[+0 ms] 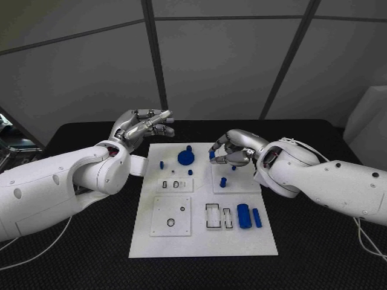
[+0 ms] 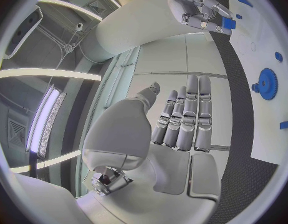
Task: Assemble the parts on the task board
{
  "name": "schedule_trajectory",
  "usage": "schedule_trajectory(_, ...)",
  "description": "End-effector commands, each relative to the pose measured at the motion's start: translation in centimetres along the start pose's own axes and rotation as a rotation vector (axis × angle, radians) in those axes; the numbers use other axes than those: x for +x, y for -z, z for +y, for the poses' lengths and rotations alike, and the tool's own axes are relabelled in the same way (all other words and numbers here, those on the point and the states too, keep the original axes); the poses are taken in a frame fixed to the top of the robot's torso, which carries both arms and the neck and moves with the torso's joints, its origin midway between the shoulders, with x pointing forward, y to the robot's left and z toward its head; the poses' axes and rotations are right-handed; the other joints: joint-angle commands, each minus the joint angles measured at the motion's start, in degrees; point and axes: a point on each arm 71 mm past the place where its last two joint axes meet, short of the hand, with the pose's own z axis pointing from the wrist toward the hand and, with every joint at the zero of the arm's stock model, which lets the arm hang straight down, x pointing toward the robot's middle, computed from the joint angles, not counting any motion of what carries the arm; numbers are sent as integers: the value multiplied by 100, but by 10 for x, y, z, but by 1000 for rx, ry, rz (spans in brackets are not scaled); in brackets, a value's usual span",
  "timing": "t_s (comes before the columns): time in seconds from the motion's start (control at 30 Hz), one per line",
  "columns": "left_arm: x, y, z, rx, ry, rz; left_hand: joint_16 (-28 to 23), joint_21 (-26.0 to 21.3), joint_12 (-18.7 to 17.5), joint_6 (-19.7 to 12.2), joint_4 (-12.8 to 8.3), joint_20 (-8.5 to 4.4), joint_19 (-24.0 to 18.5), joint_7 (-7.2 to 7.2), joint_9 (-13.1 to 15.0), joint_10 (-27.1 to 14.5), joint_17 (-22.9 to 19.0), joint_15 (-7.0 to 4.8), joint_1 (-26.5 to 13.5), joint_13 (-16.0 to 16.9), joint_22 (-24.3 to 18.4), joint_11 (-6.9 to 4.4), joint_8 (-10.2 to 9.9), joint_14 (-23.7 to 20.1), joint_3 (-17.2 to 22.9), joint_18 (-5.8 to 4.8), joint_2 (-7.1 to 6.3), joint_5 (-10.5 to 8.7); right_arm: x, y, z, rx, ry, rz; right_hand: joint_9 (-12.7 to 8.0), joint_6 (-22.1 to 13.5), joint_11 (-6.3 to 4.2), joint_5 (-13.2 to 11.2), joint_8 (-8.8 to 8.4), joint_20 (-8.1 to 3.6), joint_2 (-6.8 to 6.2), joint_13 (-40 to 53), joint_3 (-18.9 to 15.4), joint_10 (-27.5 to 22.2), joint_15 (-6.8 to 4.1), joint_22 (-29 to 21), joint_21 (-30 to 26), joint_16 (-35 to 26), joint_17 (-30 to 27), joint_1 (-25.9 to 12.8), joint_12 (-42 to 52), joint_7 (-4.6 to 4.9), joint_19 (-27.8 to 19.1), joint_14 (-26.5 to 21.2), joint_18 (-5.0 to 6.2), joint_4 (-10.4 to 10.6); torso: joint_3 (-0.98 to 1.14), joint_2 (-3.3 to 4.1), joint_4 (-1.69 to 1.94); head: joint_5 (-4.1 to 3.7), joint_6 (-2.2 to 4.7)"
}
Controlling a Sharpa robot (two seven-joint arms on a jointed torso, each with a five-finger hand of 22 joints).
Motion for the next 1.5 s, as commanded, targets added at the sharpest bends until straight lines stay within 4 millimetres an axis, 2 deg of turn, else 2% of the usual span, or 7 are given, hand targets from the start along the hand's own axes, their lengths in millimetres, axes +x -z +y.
schedule_trajectory(0.03, -1, -1, -1, 2, 16, -2, -18, -8, -11, -24, -24, -4, -37, 29, 0, -38, 8, 22, 36, -7, -8, -2, -33, -33, 5, -77, 37, 21, 8, -8, 15, -39, 80, 31, 0, 20, -1, 43, 11, -8, 31, 478, 45, 44, -5, 654, 29, 16, 866, -4, 32, 6, 65, 452, -76, 1, -18, -18, 23, 12, -26)
schedule_trajectory(0.13, -1, -2, -1, 2, 16, -5, -18, -8, -11, -24, -24, -4, -37, 29, 0, -38, 8, 22, 36, -7, -8, -2, -33, -33, 5, -77, 37, 21, 18, -14, 28, -69, 104, 46, 0, 20, -1, 43, 11, -8, 31, 478, 45, 44, -5, 654, 29, 16, 866, -4, 32, 6, 65, 452, -76, 1, -25, -21, 40, 44, -46)
schedule_trajectory(0.27, -2, -2, -1, 3, 15, -8, -18, -8, -11, -24, -24, -4, -37, 29, 0, -38, 8, 22, 36, -7, -8, -2, -33, -33, 5, -77, 37, 21, 33, -20, 41, -97, 135, 67, -2, 19, -1, 50, 7, -7, 27, 478, 49, 43, -4, 655, 30, 14, 864, -7, 31, 7, 66, 451, -76, -1, -21, -26, 29, 110, -56)
schedule_trajectory(0.7, -1, -4, 0, 4, 17, -7, -18, -8, -11, -24, -24, -4, -37, 29, 0, -38, 8, 22, 36, -7, -8, -2, -33, -33, 5, -77, 37, 21, 64, -32, 57, -99, 210, 139, -11, -7, 4, 63, -18, -5, 16, 481, 68, 44, 1, 659, 31, 14, 864, -15, 32, 16, 68, 452, -77, -8, -17, -18, 20, 232, -113)
schedule_trajectory(1.07, -1, -5, 1, 0, 18, -3, -18, -8, -11, -24, -24, -4, -37, 29, 0, -38, 8, 22, 36, -7, -8, -2, -33, -33, 5, -77, 37, 21, 76, -36, 59, -92, 240, 157, -16, -18, 8, 57, -31, -2, 1, 467, 73, 33, 6, 640, 24, 6, 850, -32, 19, 23, 55, 449, -73, -8, -14, -19, 23, 208, -115)
schedule_trajectory(1.33, 1, -5, 1, -3, 22, 3, -18, -8, -11, -24, -24, -4, -37, 29, 0, -38, 8, 22, 36, -7, -8, -2, -33, -33, 5, -77, 37, 21, 81, -40, 62, -93, 247, 178, -16, -18, 8, 57, -31, -2, 1, 467, 73, 33, 6, 640, 24, 6, 850, -32, 19, 23, 55, 449, -73, -8, -15, -14, 25, 254, -162)
schedule_trajectory(1.5, 1, -5, 1, -4, 22, 4, -18, -8, -11, -24, -24, -4, -37, 29, 0, -38, 8, 22, 36, -7, -8, -2, -33, -33, 5, -77, 37, 21, 83, -42, 61, -88, 250, 183, -19, -26, 12, 52, -40, 0, -7, 461, 77, 27, 10, 635, 21, 4, 846, -43, 12, 27, 52, 448, -72, -8, -20, -21, 22, 247, -169)
